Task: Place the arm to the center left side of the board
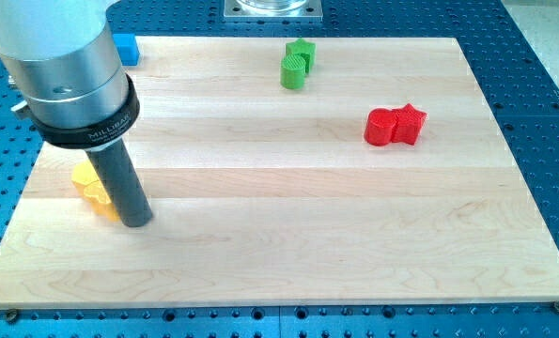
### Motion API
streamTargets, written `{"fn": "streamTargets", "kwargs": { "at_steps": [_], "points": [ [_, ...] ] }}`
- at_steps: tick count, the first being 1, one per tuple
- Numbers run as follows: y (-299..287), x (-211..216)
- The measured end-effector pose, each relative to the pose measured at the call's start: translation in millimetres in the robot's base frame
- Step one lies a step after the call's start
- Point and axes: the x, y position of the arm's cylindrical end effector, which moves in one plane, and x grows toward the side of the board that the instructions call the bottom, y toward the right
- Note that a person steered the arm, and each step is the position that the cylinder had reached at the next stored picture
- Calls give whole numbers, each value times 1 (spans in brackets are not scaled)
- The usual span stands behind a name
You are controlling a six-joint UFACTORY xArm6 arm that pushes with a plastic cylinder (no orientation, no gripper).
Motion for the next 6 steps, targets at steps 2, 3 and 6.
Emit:
{"fn": "streamTargets", "kwargs": {
  "at_steps": [2,3,6],
  "points": [
    [0,1],
    [12,-27],
    [-43,-141]
  ]
}}
